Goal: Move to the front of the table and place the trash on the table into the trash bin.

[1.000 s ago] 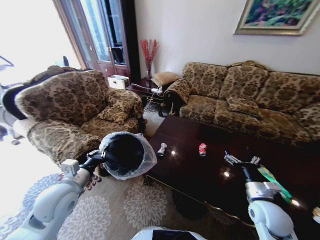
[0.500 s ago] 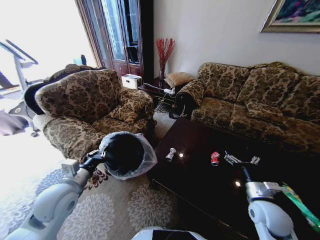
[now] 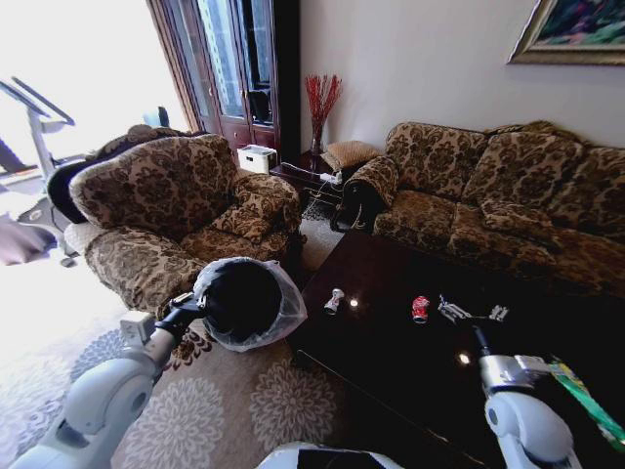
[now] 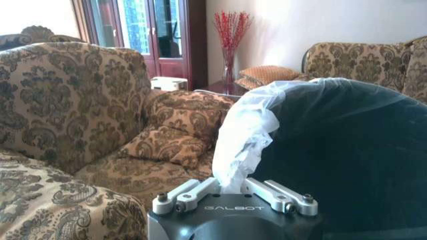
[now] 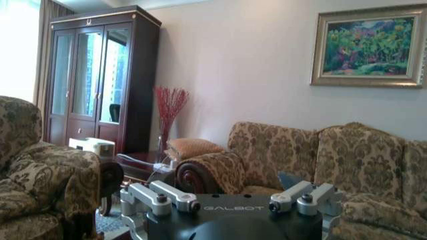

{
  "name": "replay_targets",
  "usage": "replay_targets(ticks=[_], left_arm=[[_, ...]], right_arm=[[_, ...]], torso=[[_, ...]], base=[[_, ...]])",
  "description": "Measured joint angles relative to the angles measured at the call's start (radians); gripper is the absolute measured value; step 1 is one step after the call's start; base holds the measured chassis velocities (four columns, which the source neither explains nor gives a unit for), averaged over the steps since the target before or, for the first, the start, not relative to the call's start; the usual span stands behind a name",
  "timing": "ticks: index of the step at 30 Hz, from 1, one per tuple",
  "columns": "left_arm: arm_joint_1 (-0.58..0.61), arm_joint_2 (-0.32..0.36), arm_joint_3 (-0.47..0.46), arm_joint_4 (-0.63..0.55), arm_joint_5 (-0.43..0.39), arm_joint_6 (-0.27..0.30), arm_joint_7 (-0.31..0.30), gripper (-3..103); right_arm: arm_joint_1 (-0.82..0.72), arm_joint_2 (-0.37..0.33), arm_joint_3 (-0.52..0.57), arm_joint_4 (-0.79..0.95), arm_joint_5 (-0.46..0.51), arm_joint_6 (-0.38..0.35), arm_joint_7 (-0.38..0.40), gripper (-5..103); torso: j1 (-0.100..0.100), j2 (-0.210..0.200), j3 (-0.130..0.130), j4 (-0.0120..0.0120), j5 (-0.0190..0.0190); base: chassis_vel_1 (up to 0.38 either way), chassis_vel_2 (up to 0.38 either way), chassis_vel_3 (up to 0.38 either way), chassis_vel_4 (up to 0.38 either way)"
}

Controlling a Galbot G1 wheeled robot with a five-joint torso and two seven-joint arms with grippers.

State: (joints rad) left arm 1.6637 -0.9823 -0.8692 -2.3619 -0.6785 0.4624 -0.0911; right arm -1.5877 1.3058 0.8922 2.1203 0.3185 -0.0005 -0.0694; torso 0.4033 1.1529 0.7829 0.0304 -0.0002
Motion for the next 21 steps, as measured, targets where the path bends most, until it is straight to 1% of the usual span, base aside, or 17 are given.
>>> replay_targets(ticks=[21], left_arm=[[0.0,0.0,0.0,0.0,0.0,0.0,0.0,2]], right_arm=[[0.0,0.0,0.0,0.0,0.0,0.0,0.0,100]], torso=[[0.0,0.0,0.0,-0.0001,0.0003]], base=[[0.0,0.0,0.0,0.0]])
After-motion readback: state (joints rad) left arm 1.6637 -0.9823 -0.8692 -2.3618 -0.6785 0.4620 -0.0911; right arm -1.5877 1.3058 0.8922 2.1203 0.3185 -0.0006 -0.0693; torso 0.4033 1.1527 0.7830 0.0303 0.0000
